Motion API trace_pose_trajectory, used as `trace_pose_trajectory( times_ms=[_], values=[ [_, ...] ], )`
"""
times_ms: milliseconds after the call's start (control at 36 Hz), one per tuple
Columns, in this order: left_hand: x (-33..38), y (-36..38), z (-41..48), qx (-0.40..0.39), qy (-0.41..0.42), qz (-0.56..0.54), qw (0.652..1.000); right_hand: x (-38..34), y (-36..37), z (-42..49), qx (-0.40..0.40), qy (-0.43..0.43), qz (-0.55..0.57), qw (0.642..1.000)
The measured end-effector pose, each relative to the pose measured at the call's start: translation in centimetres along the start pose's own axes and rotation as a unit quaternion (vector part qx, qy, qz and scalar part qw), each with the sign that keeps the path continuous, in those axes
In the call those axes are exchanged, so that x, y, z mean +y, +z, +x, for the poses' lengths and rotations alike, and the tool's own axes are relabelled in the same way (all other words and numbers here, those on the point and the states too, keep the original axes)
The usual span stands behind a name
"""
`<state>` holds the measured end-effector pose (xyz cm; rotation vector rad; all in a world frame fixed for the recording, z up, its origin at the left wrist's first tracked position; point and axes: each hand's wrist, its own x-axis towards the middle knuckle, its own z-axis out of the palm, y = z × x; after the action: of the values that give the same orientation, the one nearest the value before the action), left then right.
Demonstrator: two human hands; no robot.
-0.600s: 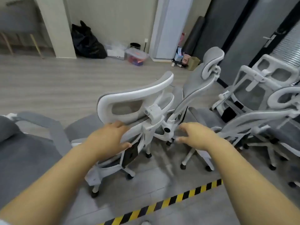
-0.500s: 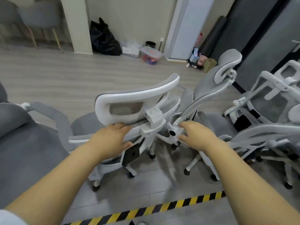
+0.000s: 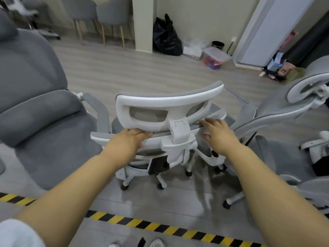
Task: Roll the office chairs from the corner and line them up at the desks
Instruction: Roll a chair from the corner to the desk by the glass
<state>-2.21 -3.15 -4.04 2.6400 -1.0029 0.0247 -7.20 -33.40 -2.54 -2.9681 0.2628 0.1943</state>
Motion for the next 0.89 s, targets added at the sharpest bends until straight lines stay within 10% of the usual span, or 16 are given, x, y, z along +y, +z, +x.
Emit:
trace_pose_trajectory(
  times_ms=[889],
  values=[
    [-8.9, -3.1, -16.1, 0.084, 0.09, -0.033, 0.992, -18.0, 5.6, -17.9, 0.073, 0.15, 0.051, 0.985]
  ],
)
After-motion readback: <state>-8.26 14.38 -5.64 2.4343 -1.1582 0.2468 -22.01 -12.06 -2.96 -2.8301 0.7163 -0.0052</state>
